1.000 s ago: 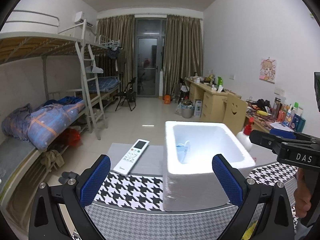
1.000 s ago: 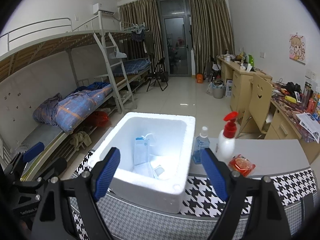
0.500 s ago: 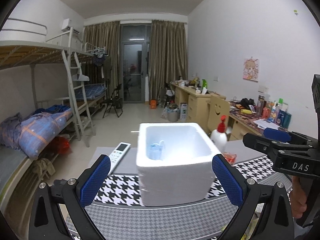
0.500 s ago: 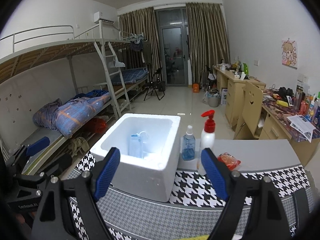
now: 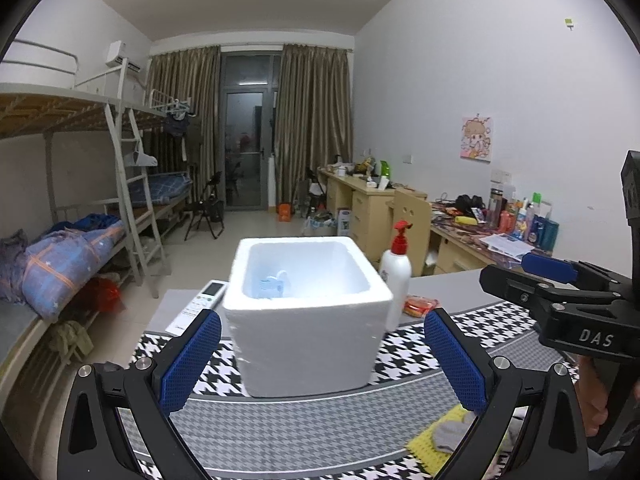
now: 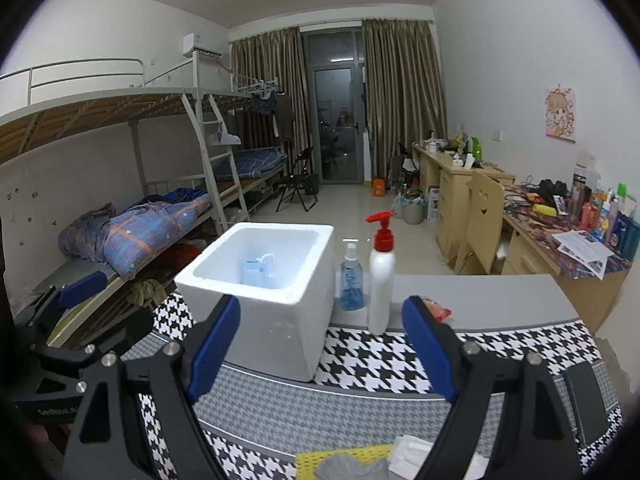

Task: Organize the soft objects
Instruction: 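Move both tools away from the foam box toward the soft items pile, then lower the left tool over the green floral tissue pack while the right tool approaches the white tissue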

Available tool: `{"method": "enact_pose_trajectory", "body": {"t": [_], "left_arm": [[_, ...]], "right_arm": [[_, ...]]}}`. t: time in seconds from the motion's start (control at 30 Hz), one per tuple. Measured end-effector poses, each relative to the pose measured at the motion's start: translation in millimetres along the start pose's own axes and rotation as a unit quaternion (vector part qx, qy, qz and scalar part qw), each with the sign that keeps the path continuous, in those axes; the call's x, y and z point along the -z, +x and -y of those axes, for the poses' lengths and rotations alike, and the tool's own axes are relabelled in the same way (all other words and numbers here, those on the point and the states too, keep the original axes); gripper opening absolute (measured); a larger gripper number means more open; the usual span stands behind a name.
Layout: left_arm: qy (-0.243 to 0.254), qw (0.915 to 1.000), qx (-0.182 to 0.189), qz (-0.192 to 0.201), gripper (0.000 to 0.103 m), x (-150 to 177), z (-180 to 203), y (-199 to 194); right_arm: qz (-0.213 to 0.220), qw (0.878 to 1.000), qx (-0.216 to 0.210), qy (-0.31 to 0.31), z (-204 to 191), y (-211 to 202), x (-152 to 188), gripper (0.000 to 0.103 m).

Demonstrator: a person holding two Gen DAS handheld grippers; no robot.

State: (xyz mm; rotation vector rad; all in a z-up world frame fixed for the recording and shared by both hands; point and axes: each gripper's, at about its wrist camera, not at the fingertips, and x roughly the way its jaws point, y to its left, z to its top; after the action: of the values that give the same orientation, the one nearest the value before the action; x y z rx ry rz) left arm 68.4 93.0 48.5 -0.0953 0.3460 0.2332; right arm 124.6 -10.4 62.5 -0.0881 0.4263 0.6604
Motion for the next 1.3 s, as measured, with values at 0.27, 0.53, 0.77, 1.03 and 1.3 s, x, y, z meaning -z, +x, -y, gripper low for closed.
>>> {"method": "enact_pose_trajectory", "body": {"t": [0.27,0.53,0.77,1.03,1.3], "left_arm": [[0.008,0.9994,0.035,0.003,0.102,6.8,15.9,-7.9],[0.005,0.9982,0.058,0.015,0.102,12.1,25.5,-15.8],[0.007,0.9969,0.078,0.007,0.102,19.6,37.3,-15.9],[0.014,0.9953,0.096,0.007,0.102,30.1,48.4,-17.2],[0.022,0.9938,0.109,0.005,0.102,38.6,60.1,-16.5]], "right_arm": [[0.013,1.000,0.017,0.008,10.3,-18.6,17.8,0.086],[0.025,0.999,0.038,0.021,23.8,-33.0,29.8,0.086],[0.027,0.999,0.032,0.024,29.8,-41.9,44.5,0.086],[0.032,0.998,0.049,0.022,36.8,-51.6,57.1,0.086],[0.026,0.998,0.058,0.024,47.5,-55.9,67.6,0.086]]}}
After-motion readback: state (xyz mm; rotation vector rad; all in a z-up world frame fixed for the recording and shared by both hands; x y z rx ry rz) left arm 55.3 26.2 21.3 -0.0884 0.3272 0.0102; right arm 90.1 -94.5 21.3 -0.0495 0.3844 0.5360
